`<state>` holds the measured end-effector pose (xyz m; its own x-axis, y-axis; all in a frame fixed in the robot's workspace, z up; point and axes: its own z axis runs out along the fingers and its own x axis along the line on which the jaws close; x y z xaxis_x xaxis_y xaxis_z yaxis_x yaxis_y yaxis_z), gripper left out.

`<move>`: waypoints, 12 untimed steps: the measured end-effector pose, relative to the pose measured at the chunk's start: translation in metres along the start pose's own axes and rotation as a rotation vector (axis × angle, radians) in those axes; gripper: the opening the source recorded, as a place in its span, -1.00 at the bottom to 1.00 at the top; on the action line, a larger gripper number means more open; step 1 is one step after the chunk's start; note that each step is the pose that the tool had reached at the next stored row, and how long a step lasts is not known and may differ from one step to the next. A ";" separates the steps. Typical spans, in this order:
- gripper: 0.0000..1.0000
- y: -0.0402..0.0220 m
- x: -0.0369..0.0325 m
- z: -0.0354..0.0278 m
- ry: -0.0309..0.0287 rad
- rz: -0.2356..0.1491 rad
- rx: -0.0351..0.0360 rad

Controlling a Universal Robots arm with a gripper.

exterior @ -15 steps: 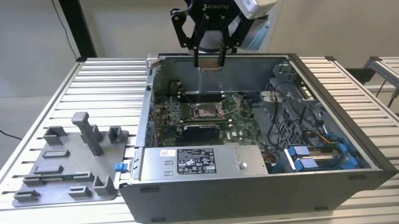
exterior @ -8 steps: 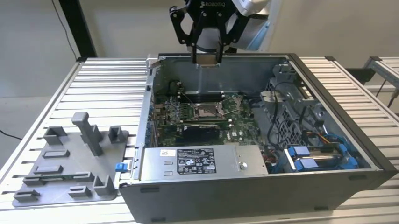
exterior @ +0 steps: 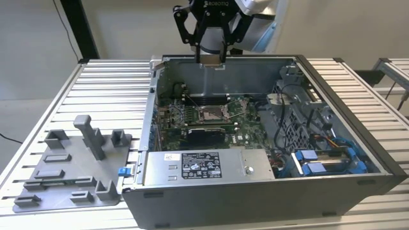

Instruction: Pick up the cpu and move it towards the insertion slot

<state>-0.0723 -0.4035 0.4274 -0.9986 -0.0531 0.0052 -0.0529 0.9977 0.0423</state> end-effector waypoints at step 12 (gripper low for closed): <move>-1.00 0.0036 0.0069 0.0004 -0.0001 0.000 -0.0001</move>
<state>-0.0794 -0.4002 0.4272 -0.9986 -0.0528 0.0052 -0.0525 0.9977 0.0424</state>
